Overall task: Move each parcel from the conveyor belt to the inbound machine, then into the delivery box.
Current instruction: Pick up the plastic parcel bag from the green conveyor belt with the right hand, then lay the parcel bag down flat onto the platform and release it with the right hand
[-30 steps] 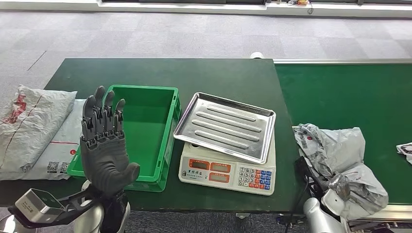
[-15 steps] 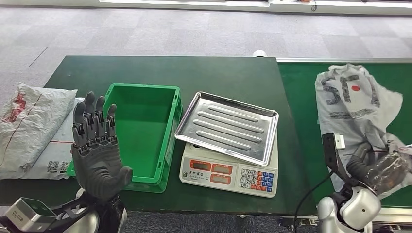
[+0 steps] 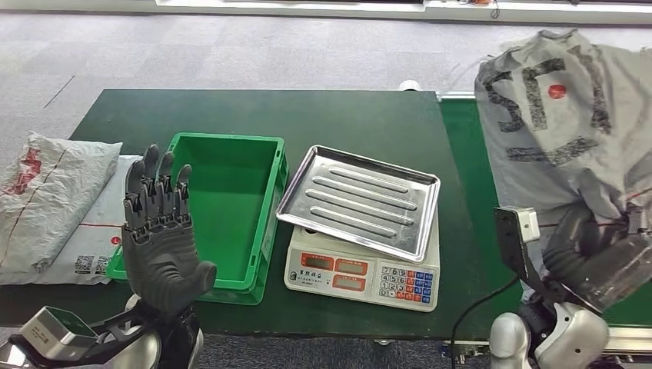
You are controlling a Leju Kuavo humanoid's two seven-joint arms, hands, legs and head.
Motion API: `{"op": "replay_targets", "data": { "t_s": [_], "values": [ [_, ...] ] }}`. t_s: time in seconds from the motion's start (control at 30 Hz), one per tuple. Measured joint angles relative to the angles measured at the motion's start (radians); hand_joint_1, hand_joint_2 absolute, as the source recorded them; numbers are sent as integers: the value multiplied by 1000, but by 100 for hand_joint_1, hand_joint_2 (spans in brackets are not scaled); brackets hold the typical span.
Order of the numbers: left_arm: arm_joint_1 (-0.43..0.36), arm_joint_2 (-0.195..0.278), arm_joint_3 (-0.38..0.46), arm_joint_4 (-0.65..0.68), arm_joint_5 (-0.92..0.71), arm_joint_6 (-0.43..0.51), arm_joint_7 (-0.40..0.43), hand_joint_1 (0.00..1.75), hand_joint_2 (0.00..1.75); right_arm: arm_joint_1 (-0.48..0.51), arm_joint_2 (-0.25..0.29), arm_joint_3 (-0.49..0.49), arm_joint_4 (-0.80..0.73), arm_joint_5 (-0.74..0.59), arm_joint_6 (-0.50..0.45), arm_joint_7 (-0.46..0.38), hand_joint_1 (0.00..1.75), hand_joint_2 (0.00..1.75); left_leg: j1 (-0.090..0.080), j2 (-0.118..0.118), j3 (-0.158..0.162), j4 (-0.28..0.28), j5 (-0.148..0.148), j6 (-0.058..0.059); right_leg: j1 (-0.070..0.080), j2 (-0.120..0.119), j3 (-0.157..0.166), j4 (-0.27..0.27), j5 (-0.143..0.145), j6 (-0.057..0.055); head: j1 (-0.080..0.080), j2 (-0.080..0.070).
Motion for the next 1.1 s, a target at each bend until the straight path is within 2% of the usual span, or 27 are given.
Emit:
{"op": "replay_targets", "data": {
  "t_s": [0.1,0.2,0.33,0.5,0.67,0.93,0.97,1.07,1.1],
  "values": [
    [-4,0,0,7,1,-3,0,0,175,-9,0,46,8,0,35,-8,175,175,0,-1,0,0,0,0,0,-1,0,0,0,0,0,0],
    [-8,0,0,14,1,-15,0,0,175,-33,-13,117,47,0,94,36,175,175,0,1,0,0,0,0,1,1,0,0,0,0,0,0],
    [-28,0,-1,29,3,-32,0,0,175,-102,-45,324,187,0,154,128,175,175,0,5,1,0,1,-1,2,4,-1,0,1,-2,0,0],
    [-40,0,-2,47,5,-39,0,0,175,-160,-53,529,359,0,146,155,175,175,2,3,1,0,2,-2,3,3,-1,0,1,-2,0,0],
    [-40,0,-2,56,13,-49,0,0,175,-174,-59,595,447,-1,132,161,175,175,2,3,0,0,1,-1,2,3,-1,0,1,-2,0,0],
    [-41,0,-2,64,13,-50,0,0,175,-174,-70,609,494,-1,128,165,175,175,0,3,0,0,1,-1,2,3,-1,0,1,-2,0,0],
    [-41,0,-2,65,13,-50,0,0,175,-174,-71,610,497,-1,128,165,150,175,0,3,0,0,1,-1,2,3,-1,0,1,-2,0,0],
    [-41,0,-2,66,13,-50,0,0,175,-174,-73,610,504,-1,128,166,19,175,0,3,0,0,1,-1,2,3,-1,0,1,-2,0,0],
    [-42,0,-2,66,13,-50,0,0,175,-174,-73,610,507,-1,128,167,0,175,0,3,0,0,1,-1,2,3,-1,0,1,-2,0,0]
  ]
}}
